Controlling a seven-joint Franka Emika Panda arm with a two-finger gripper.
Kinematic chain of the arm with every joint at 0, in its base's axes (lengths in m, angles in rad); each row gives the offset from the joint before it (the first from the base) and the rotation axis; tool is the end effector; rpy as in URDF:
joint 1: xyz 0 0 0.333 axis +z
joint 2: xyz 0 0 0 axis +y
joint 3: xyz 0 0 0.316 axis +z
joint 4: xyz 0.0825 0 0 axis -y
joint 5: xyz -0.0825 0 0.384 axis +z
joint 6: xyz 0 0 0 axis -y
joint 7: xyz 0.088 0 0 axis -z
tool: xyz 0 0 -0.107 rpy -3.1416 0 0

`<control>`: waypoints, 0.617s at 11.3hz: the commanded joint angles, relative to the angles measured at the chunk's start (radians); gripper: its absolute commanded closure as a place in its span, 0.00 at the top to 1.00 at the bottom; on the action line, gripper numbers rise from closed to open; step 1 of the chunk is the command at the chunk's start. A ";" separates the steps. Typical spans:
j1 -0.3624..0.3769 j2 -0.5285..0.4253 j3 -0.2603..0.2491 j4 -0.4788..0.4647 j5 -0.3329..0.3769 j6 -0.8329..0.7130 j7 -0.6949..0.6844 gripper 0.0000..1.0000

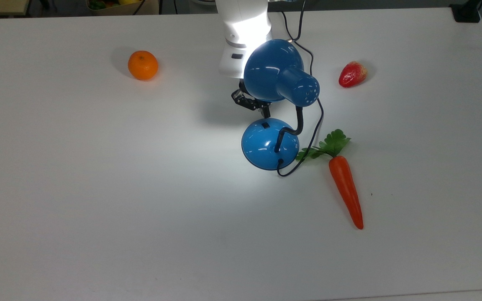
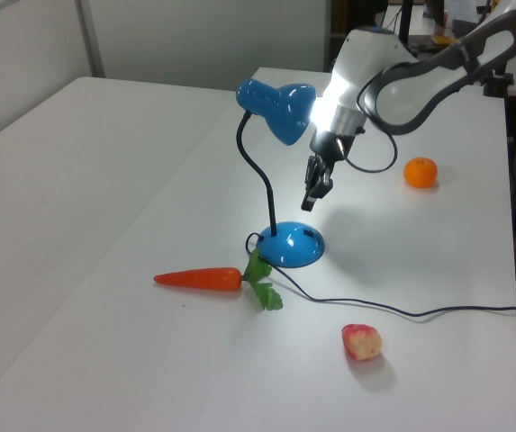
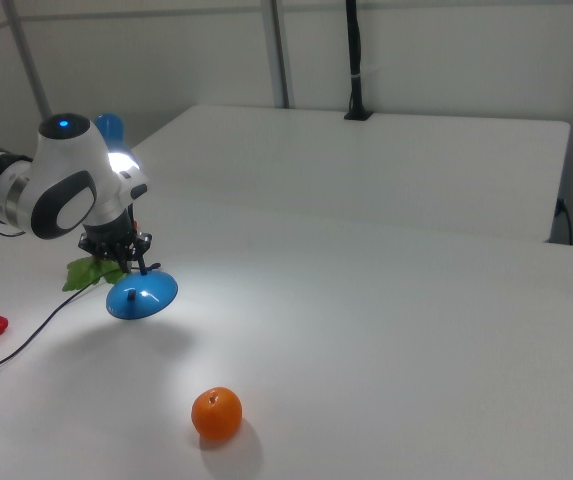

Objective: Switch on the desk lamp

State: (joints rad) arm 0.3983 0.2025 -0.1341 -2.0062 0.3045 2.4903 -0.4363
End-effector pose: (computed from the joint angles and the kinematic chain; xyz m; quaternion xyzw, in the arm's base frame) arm 0.5942 0.1624 0.3861 -0.9559 -0.2393 -0.1485 0.0826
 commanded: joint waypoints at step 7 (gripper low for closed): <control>-0.053 -0.127 -0.009 0.012 0.004 -0.253 0.050 0.00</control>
State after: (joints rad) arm 0.3526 0.1074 -0.1381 -2.0053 0.3045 2.3083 -0.4269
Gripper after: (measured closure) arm 0.991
